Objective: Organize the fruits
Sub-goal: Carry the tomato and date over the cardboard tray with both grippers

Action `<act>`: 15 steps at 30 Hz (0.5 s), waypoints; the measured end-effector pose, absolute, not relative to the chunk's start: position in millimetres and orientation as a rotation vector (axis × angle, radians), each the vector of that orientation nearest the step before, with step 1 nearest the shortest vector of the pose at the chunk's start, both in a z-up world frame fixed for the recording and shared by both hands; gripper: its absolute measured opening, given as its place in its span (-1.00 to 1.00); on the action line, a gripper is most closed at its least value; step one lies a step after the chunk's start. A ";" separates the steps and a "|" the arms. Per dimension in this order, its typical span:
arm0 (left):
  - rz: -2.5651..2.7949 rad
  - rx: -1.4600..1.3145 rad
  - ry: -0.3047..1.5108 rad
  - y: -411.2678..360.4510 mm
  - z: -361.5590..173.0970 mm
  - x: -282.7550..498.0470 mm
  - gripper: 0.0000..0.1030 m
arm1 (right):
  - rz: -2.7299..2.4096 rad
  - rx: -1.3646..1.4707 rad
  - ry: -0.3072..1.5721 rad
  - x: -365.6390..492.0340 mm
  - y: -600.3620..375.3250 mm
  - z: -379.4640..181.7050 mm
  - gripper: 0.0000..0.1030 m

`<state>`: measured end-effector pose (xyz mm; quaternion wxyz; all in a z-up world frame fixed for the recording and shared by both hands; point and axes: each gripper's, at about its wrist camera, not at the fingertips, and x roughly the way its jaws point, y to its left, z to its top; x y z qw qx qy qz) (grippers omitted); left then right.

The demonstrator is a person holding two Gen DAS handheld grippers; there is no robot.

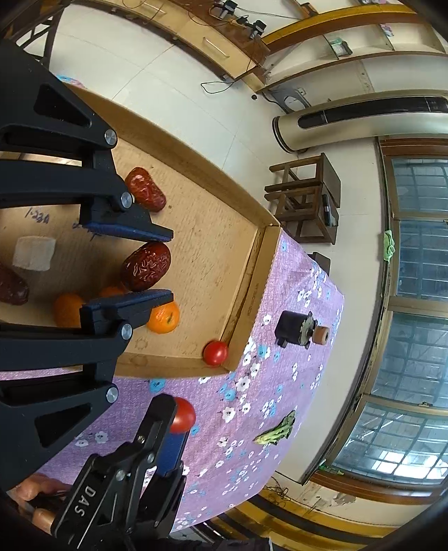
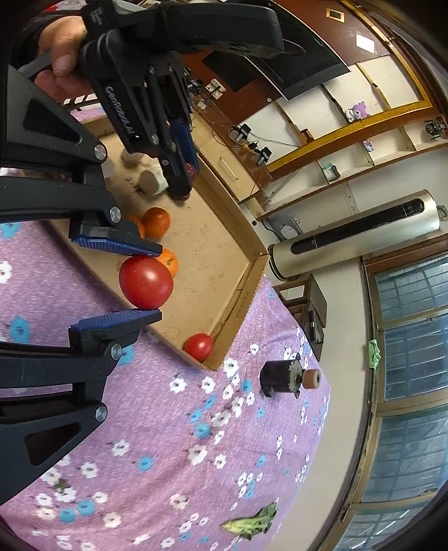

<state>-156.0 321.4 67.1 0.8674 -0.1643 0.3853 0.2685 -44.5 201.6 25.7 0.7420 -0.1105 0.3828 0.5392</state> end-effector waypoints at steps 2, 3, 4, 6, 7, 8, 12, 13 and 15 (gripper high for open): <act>0.564 -0.348 0.811 328.8 67.5 -152.1 -0.50 | 1.187 -0.245 0.845 -41.6 210.7 24.2 -0.40; 0.566 -0.350 0.814 334.1 67.5 -148.9 -0.50 | 1.187 -0.251 0.846 -40.0 216.6 23.7 -0.40; 0.568 -0.355 0.819 340.2 67.2 -144.9 -0.50 | 1.186 -0.258 0.847 -38.2 223.5 22.5 -0.40; 0.573 -0.367 0.829 351.6 65.8 -138.2 -0.50 | 1.191 -0.261 0.859 -33.1 238.3 20.0 -0.40; 0.578 -0.374 0.837 359.5 64.7 -132.9 -0.50 | 1.191 -0.262 0.862 -30.8 244.5 19.1 -0.40; 0.583 -0.379 0.844 364.5 62.9 -128.4 -0.50 | 1.186 -0.267 0.864 -28.0 253.1 17.7 -0.40; 0.607 -0.407 0.887 385.3 50.9 -111.9 -0.50 | 1.181 -0.286 0.886 -19.4 280.4 9.9 -0.40; 0.611 -0.413 0.897 388.0 47.7 -109.1 -0.50 | 1.176 -0.297 0.889 -18.7 285.2 7.2 -0.40; 0.612 -0.417 0.914 390.2 41.9 -103.9 -0.50 | 1.172 -0.320 0.899 -17.2 294.9 0.0 -0.40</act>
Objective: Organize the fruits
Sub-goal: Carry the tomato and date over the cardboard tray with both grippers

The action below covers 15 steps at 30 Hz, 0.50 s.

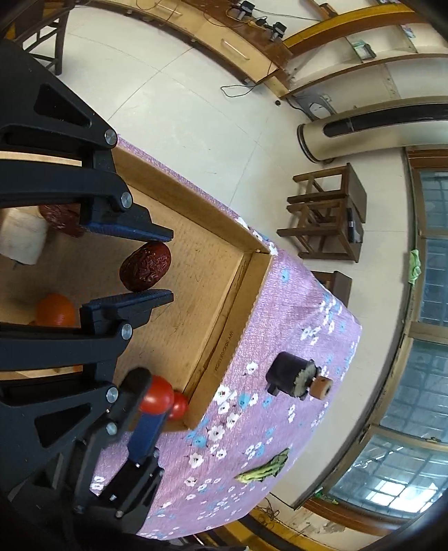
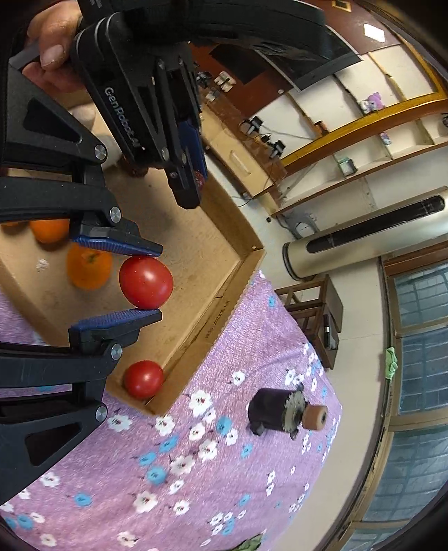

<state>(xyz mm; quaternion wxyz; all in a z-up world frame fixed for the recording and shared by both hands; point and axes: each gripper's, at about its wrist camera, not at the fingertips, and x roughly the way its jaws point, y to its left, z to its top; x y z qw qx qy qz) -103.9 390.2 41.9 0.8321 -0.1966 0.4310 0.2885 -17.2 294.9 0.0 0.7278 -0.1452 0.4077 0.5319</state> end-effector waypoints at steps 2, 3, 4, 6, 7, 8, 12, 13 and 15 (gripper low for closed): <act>0.614 -0.408 0.926 388.9 38.2 -102.3 -0.50 | 1.171 -0.332 0.908 -15.9 299.4 -6.3 -0.40; 0.613 -0.407 0.932 388.6 36.4 -101.6 -0.50 | 1.166 -0.342 0.910 -15.3 301.7 -10.2 -0.40; 0.613 -0.404 0.941 388.5 34.0 -100.9 -0.50 | 1.164 -0.349 0.911 -14.9 303.0 -13.0 -0.40; 0.615 -0.399 0.957 388.6 30.0 -99.0 -0.50 | 1.165 -0.358 0.920 -13.8 305.2 -18.8 -0.40; 0.616 -0.395 0.968 388.5 27.1 -97.9 -0.50 | 1.166 -0.361 0.924 -13.5 306.2 -21.0 -0.40; 0.616 -0.393 0.977 389.5 25.7 -96.5 -0.50 | 1.166 -0.364 0.928 -13.2 307.2 -23.2 -0.40; 0.619 -0.389 1.004 390.3 16.9 -92.2 -0.50 | 1.166 -0.391 0.938 -13.9 311.9 -31.8 -0.40; 0.622 -0.387 1.009 390.7 14.7 -91.8 -0.50 | 1.168 -0.397 0.942 -14.3 313.2 -34.0 -0.40; 0.627 -0.398 1.021 392.1 10.2 -91.7 -0.50 | 1.166 -0.413 0.944 -14.5 315.4 -38.4 -0.37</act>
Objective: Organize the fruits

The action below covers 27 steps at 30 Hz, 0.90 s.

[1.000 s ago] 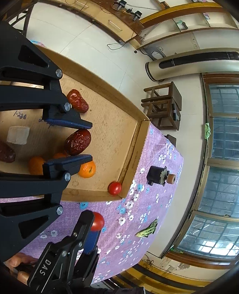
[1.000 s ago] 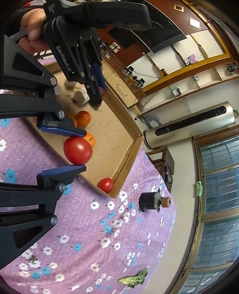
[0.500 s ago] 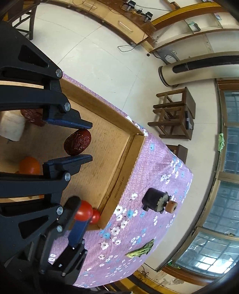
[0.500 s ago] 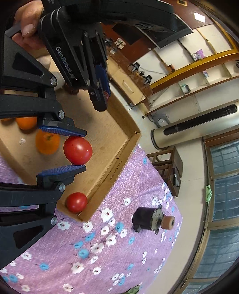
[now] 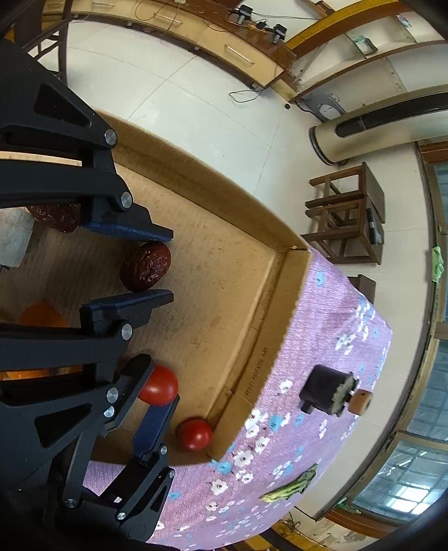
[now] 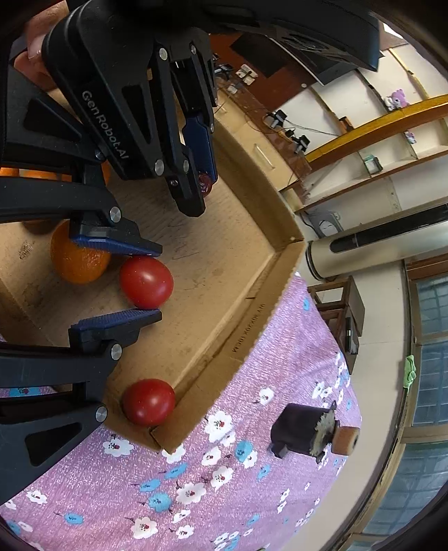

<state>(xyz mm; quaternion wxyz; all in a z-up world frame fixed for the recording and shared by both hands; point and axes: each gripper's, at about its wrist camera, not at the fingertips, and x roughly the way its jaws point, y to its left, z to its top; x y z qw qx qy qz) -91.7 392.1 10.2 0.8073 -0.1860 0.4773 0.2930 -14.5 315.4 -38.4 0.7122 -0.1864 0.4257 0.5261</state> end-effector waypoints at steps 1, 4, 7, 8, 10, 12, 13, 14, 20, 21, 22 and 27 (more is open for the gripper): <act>0.636 -0.386 1.018 391.3 10.7 -92.0 -0.49 | 1.171 -0.417 0.942 -15.1 315.7 -39.7 -0.37; 0.645 -0.388 1.026 391.5 11.6 -91.2 -0.49 | 1.168 -0.421 0.930 -16.5 315.7 -39.9 -0.36; 0.651 -0.398 1.028 391.5 13.0 -93.7 -0.31 | 1.163 -0.423 0.923 -16.2 313.9 -38.9 -0.23; 0.654 -0.400 1.022 391.1 13.8 -95.8 -0.09 | 1.163 -0.423 0.921 -16.0 312.8 -38.7 -0.21; 0.663 -0.394 1.003 388.6 17.5 -100.4 0.04 | 1.162 -0.419 0.921 -15.6 309.5 -37.7 -0.19; 0.658 -0.399 0.990 386.9 20.4 -104.3 0.04 | 1.164 -0.410 0.920 -14.8 305.8 -36.3 -0.19; 0.656 -0.400 0.982 384.9 23.1 -107.3 0.04 | 1.164 -0.408 0.918 -14.9 304.1 -35.2 -0.19; 0.656 -0.399 0.977 383.6 24.8 -109.2 0.04 | 1.164 -0.406 0.916 -15.1 302.5 -34.0 -0.18; 0.633 -0.414 0.920 368.3 40.6 -128.9 0.03 | 1.175 -0.402 0.891 -22.1 289.7 -22.7 -0.08; 0.625 -0.419 0.909 365.1 43.2 -133.1 0.03 | 1.178 -0.403 0.886 -23.9 287.1 -20.6 -0.08; 0.618 -0.422 0.897 360.4 46.8 -138.6 0.03 | 1.183 -0.403 0.881 -26.0 283.9 -18.6 -0.08; 0.600 -0.402 0.857 339.8 59.6 -156.0 0.04 | 1.204 -0.405 0.863 -33.3 270.3 -10.9 -0.07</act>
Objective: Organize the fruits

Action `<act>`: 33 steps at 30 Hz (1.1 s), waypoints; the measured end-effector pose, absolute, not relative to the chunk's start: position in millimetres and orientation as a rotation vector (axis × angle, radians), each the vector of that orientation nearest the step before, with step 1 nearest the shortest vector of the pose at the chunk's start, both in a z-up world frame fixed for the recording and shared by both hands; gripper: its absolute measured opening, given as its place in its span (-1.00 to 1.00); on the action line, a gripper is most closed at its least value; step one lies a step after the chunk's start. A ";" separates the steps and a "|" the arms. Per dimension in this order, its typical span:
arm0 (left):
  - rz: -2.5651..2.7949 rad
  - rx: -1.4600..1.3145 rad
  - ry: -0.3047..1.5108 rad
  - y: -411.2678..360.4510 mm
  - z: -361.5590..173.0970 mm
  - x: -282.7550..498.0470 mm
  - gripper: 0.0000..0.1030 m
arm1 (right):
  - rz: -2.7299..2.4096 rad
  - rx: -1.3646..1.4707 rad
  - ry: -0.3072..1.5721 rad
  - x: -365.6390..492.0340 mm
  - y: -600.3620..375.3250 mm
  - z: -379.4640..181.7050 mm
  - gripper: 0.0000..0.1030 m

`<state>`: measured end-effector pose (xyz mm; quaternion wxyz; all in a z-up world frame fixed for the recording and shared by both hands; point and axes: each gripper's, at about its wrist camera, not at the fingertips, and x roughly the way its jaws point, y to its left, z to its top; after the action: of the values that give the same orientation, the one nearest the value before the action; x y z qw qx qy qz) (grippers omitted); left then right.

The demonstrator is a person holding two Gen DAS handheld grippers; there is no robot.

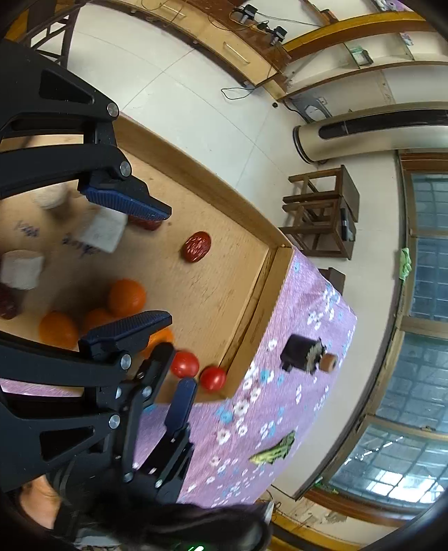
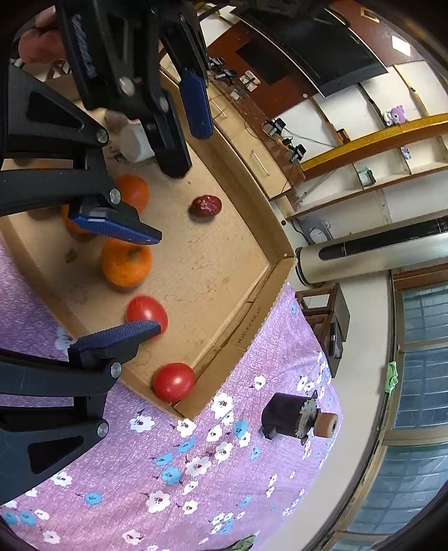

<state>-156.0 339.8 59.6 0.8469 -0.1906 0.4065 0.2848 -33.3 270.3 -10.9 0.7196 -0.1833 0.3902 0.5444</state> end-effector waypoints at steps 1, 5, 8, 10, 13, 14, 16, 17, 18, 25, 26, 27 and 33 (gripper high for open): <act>0.598 -0.395 0.852 334.7 61.8 -159.6 0.05 | 1.207 -0.405 0.860 -34.2 267.3 -9.6 -0.07; 0.601 -0.373 0.837 320.7 66.5 -170.9 0.36 | 1.232 -0.412 0.850 -39.3 255.4 -5.2 0.02; 0.600 -0.347 0.838 310.2 68.3 -176.4 0.36 | 1.255 -0.419 0.849 -41.7 246.6 -5.4 0.04; 0.596 -0.335 0.837 304.2 68.7 -180.6 0.37 | 1.268 -0.427 0.847 -44.0 239.5 -5.2 0.04; 0.613 -0.314 0.829 295.5 68.0 -191.2 0.37 | 1.286 -0.440 0.829 -49.2 225.6 -3.4 0.16; 0.615 -0.314 0.825 293.5 67.9 -194.2 0.37 | 1.293 -0.444 0.822 -52.6 221.8 -2.5 0.19; 0.624 -0.314 0.814 290.5 68.7 -200.5 0.38 | 1.319 -0.459 0.800 -58.5 213.1 -0.6 0.25; 0.631 -0.312 0.806 289.0 69.7 -203.7 0.38 | 1.331 -0.468 0.790 -61.4 209.5 0.4 0.30; 0.636 -0.308 0.797 287.3 70.9 -206.8 0.39 | 1.350 -0.484 0.770 -66.4 204.5 2.4 0.38; 0.652 -0.230 0.754 268.9 78.8 -231.3 0.58 | 1.447 -0.572 0.644 -94.1 174.4 11.2 0.69; 0.652 -0.229 0.755 266.9 78.2 -233.4 0.59 | 1.458 -0.581 0.635 -97.0 170.2 11.1 0.69; 0.652 -0.230 0.761 264.4 76.5 -235.9 0.61 | 1.475 -0.590 0.629 -100.2 165.3 10.6 0.70; 0.638 -0.253 0.818 251.6 62.6 -243.3 0.62 | 1.528 -0.619 0.608 -114.8 149.4 7.9 0.70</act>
<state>-243.3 251.6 62.6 0.8609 -0.1205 0.3897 0.3040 -114.8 149.4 7.9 0.6383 -0.2714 0.2664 0.6693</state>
